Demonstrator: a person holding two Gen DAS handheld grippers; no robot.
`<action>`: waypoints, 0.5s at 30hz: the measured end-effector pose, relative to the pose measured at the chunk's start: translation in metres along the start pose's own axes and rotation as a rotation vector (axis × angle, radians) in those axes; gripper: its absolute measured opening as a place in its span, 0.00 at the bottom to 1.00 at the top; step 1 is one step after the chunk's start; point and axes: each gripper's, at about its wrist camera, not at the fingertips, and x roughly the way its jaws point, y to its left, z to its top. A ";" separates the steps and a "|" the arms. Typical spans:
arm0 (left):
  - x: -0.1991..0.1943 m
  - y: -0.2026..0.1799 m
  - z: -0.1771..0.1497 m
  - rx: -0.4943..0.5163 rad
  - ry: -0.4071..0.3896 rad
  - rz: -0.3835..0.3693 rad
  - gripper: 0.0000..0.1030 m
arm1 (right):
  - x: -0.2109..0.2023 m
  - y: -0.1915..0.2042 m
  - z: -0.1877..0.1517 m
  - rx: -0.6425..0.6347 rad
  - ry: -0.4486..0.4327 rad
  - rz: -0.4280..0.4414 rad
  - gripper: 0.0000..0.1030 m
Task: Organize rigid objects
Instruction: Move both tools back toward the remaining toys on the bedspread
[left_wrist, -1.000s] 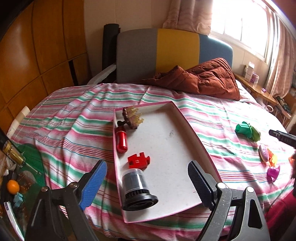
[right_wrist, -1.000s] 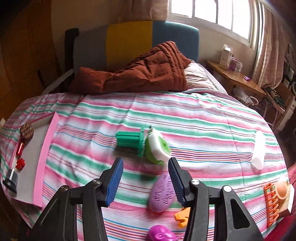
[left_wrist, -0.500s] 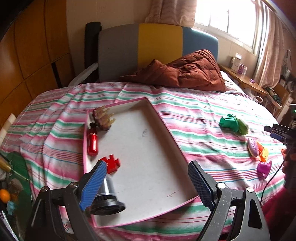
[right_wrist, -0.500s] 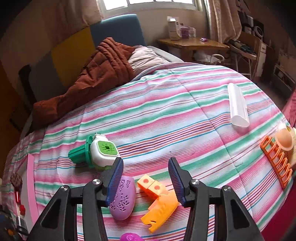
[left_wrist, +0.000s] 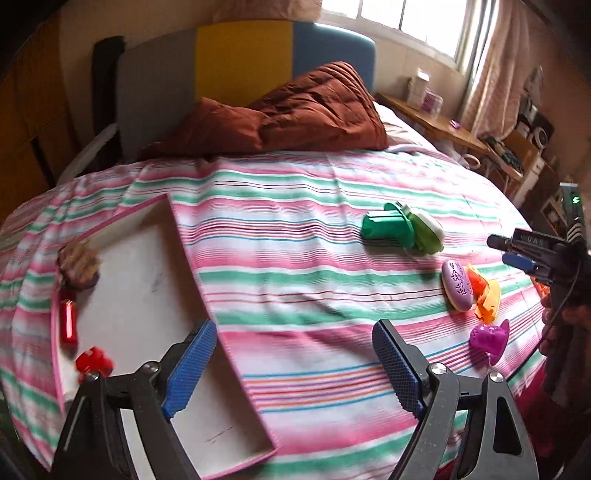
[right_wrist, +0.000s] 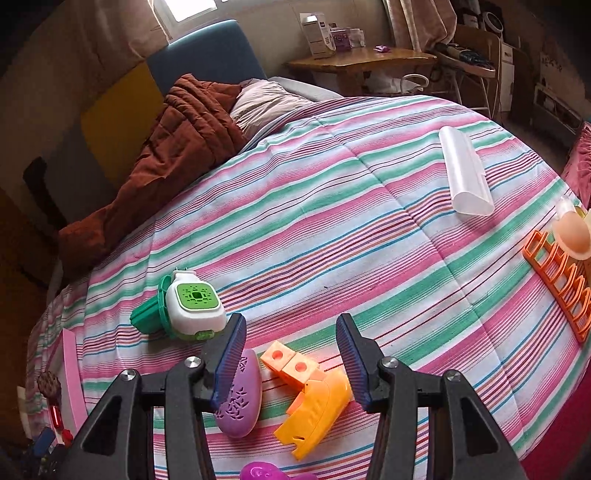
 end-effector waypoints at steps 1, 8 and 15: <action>0.007 -0.007 0.004 0.028 0.007 -0.004 0.83 | 0.000 0.000 0.000 0.002 -0.001 0.004 0.50; 0.058 -0.046 0.040 0.183 0.060 -0.049 0.82 | 0.001 -0.003 0.002 0.034 0.018 0.041 0.49; 0.105 -0.083 0.073 0.390 0.070 -0.071 0.90 | 0.005 0.000 0.002 0.037 0.042 0.068 0.50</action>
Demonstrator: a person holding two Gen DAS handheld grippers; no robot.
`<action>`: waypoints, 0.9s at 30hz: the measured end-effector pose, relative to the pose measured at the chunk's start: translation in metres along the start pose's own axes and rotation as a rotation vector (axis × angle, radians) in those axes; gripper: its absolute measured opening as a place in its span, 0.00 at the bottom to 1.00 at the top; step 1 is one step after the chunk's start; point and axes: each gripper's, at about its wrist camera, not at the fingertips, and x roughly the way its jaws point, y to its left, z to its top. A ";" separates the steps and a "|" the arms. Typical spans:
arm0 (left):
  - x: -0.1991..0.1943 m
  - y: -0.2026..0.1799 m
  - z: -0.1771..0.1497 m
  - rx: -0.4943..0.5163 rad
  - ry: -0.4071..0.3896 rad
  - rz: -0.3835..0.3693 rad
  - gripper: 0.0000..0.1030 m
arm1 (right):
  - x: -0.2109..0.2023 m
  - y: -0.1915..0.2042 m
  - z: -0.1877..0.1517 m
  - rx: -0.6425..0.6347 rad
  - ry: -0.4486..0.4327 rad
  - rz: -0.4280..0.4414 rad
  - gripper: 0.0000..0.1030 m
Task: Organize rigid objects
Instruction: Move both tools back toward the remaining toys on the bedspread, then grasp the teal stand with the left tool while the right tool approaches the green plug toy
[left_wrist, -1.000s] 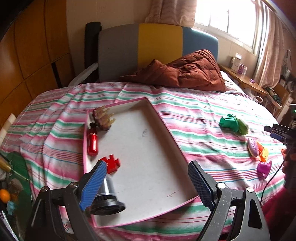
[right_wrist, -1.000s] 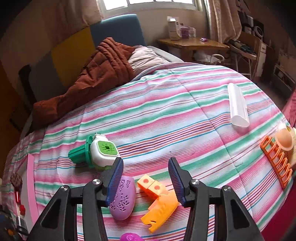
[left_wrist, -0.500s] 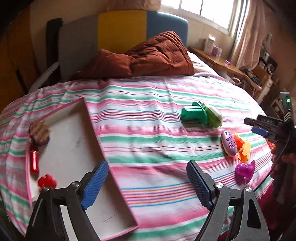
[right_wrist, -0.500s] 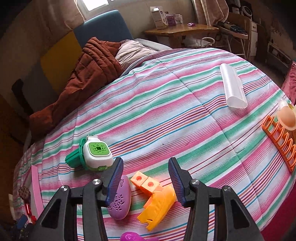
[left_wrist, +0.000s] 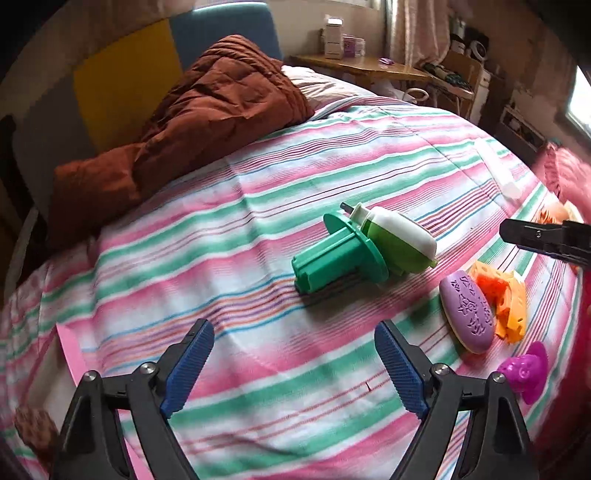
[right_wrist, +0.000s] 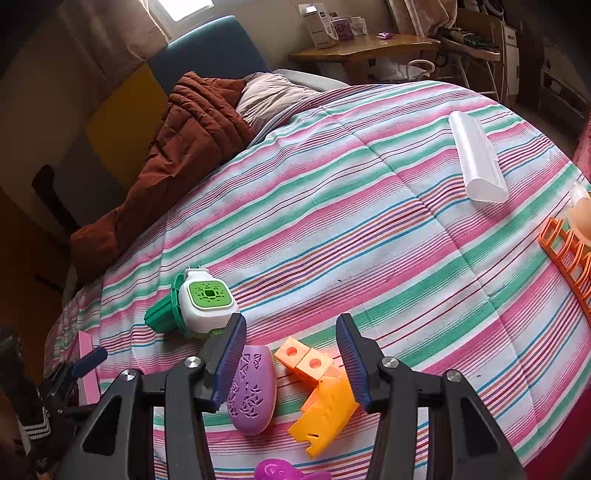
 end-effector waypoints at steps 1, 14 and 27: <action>0.005 -0.003 0.005 0.049 -0.002 -0.003 0.90 | 0.000 0.000 0.000 0.002 0.001 0.001 0.50; 0.058 -0.010 0.046 0.298 0.026 -0.055 0.90 | 0.006 -0.003 0.002 0.020 0.028 0.015 0.50; 0.058 0.008 0.027 0.032 0.046 -0.174 0.29 | 0.011 -0.005 0.000 0.032 0.052 0.008 0.50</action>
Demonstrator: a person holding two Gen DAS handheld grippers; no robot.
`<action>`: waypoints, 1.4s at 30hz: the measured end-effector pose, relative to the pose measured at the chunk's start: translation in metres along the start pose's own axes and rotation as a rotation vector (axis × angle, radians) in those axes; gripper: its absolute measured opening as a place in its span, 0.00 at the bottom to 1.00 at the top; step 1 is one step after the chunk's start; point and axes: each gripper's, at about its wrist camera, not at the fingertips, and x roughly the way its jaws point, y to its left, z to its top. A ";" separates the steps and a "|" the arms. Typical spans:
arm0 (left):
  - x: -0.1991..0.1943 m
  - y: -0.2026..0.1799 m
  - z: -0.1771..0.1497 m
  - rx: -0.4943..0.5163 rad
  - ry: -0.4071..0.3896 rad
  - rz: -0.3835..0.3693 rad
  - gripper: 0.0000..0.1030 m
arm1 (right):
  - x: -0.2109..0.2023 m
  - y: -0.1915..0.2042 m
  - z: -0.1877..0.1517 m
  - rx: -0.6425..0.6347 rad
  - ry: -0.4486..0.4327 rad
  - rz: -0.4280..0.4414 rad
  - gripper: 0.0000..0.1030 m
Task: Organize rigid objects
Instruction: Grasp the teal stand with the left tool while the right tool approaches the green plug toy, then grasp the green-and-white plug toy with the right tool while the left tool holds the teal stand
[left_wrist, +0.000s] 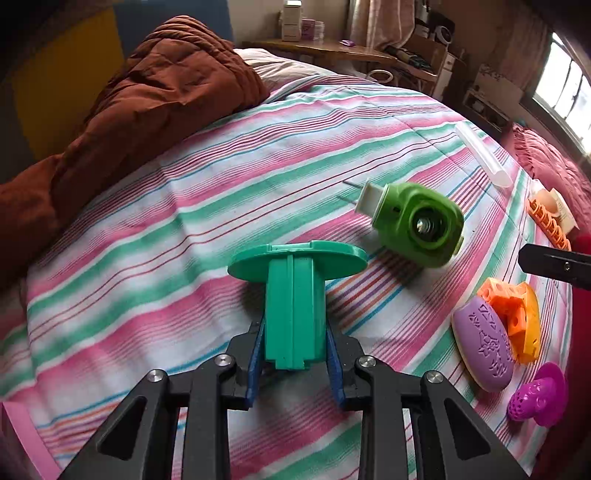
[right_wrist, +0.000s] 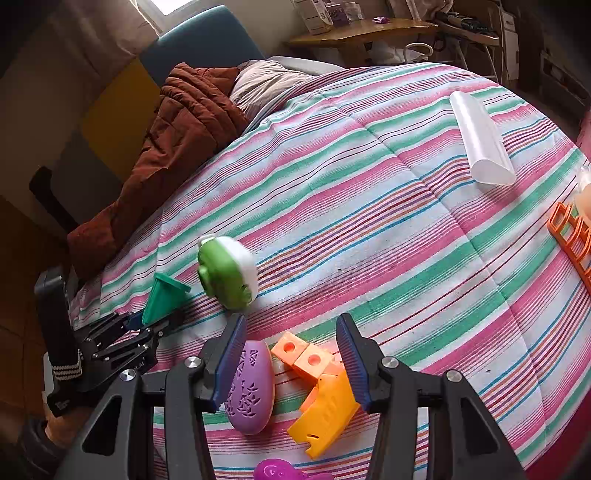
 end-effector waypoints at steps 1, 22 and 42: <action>-0.004 -0.002 -0.006 -0.014 -0.003 0.006 0.29 | 0.000 0.000 0.000 0.001 0.003 0.000 0.50; -0.054 -0.020 -0.080 -0.183 -0.023 0.025 0.63 | -0.005 -0.013 0.004 0.054 -0.005 -0.020 0.50; -0.055 -0.015 -0.095 -0.237 -0.076 0.121 0.29 | 0.021 0.053 0.035 -0.329 0.050 -0.034 0.51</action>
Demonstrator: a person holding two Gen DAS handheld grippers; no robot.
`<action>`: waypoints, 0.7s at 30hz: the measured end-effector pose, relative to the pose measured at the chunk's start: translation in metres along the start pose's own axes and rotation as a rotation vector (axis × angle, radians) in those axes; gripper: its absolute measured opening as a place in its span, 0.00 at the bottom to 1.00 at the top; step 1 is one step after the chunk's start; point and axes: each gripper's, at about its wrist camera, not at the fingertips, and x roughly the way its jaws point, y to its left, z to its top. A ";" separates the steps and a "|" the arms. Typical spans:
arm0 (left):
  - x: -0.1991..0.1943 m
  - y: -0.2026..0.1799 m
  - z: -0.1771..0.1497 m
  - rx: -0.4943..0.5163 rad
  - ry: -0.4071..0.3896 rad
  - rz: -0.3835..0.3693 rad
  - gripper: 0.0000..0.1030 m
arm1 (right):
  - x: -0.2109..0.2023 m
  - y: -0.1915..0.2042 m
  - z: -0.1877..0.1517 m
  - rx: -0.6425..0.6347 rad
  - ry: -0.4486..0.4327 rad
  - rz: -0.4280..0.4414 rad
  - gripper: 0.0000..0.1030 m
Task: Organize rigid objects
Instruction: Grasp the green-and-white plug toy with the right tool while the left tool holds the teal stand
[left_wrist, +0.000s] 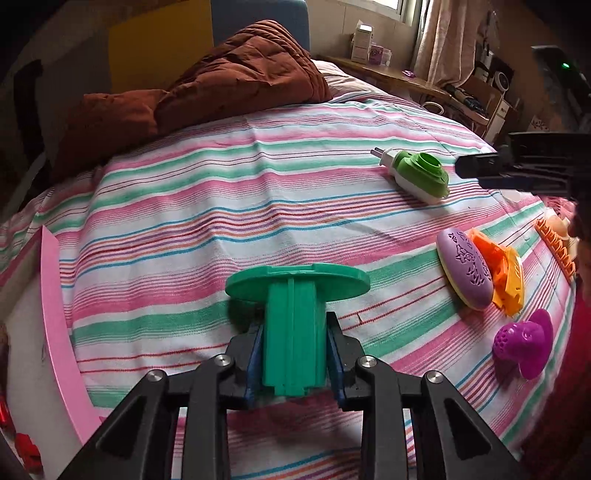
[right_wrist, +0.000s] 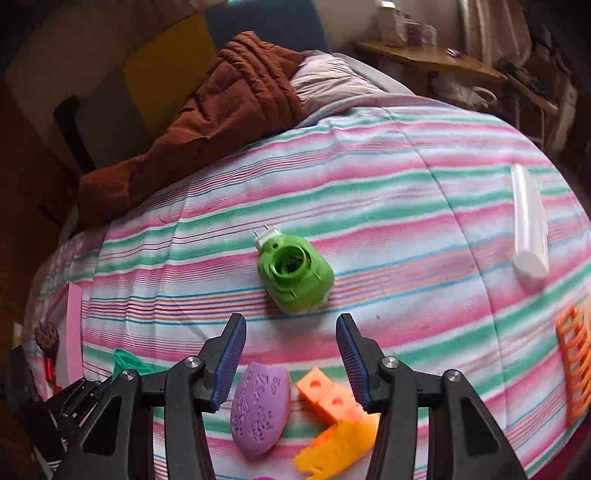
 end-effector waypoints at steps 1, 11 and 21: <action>-0.002 0.001 -0.002 -0.009 0.000 -0.005 0.29 | 0.009 0.004 0.008 -0.035 0.013 -0.010 0.53; -0.024 0.004 -0.026 -0.038 0.000 -0.017 0.29 | 0.086 0.022 0.043 -0.178 0.132 -0.133 0.58; -0.058 0.001 -0.039 -0.049 -0.057 -0.008 0.29 | 0.076 0.062 -0.009 -0.250 0.181 -0.078 0.52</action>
